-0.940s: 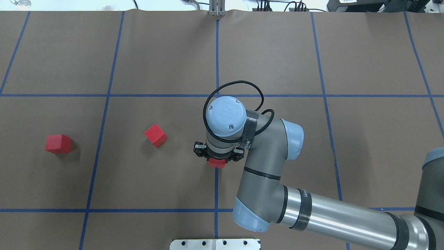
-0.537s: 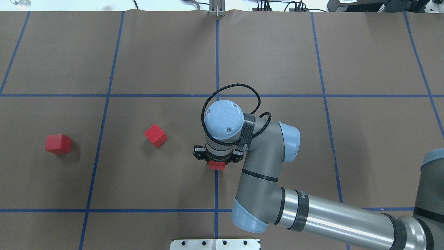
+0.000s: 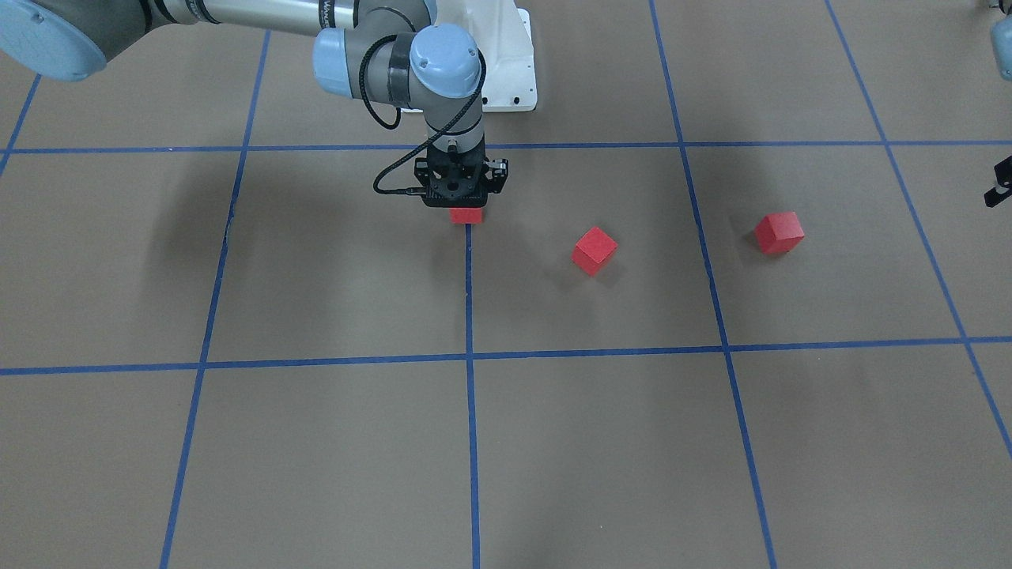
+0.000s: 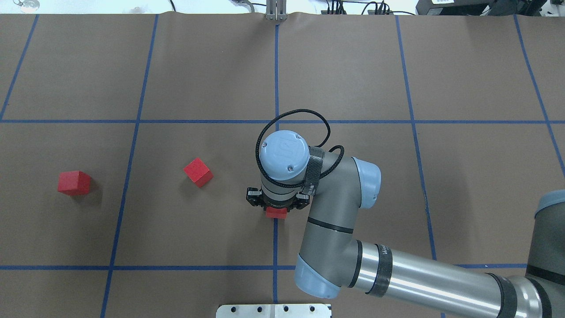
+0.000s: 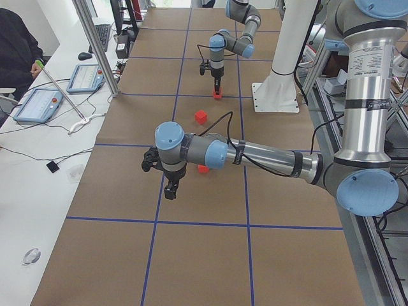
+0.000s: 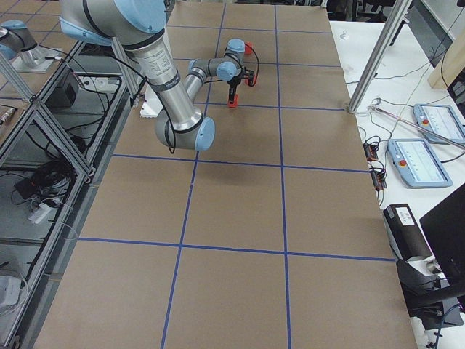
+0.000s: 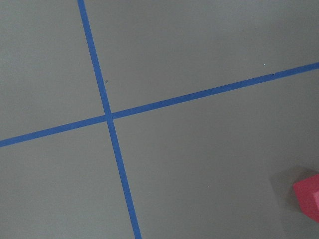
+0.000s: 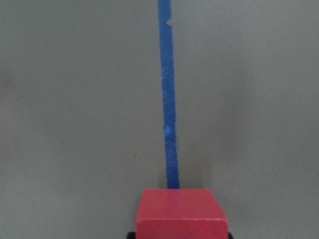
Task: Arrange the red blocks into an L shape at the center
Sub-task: 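Lower the red cube onto the center grid crossing and open the right gripper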
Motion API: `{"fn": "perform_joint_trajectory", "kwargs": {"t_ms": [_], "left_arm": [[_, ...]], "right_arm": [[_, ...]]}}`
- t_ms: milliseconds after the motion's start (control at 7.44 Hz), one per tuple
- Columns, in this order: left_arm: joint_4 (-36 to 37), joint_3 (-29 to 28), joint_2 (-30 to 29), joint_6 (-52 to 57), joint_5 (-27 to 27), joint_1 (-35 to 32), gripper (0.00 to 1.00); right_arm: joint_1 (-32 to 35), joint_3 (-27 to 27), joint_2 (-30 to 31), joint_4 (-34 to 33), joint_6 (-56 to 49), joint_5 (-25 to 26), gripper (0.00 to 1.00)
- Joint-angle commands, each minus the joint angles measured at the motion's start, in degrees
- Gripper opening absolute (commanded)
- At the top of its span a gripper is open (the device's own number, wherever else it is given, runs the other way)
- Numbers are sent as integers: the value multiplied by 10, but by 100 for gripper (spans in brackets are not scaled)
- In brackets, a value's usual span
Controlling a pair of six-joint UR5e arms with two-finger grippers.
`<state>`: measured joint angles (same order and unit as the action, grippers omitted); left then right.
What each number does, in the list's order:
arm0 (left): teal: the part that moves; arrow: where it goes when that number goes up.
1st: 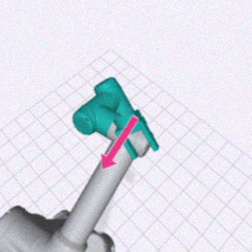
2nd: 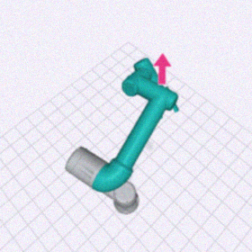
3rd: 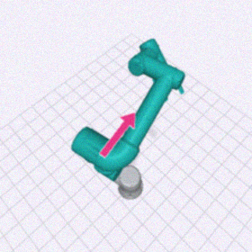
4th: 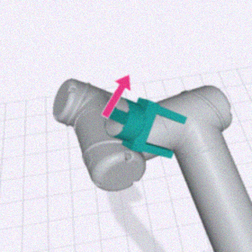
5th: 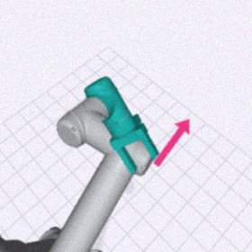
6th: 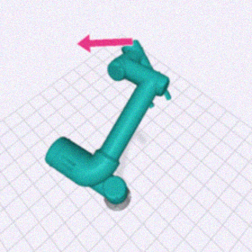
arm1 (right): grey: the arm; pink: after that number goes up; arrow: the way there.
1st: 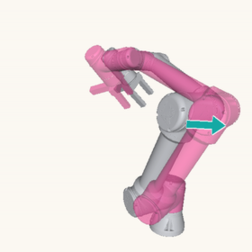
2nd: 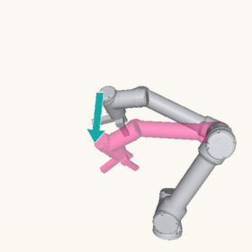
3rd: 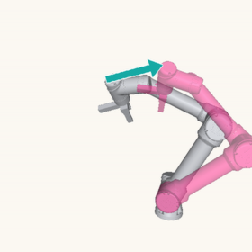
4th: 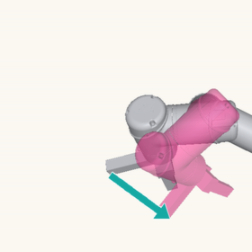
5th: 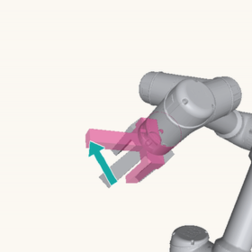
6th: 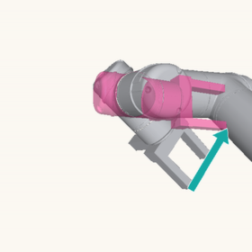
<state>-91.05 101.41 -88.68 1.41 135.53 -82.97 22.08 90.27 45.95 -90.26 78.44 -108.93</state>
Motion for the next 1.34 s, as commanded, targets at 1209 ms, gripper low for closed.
{"fn": "perform_joint_trajectory", "kwargs": {"t_ms": [1209], "left_arm": [[0, 1, 0, -1, 0, 0, 100]], "right_arm": [[-6, -12, -9, -3, 0, 20, 29]]}}
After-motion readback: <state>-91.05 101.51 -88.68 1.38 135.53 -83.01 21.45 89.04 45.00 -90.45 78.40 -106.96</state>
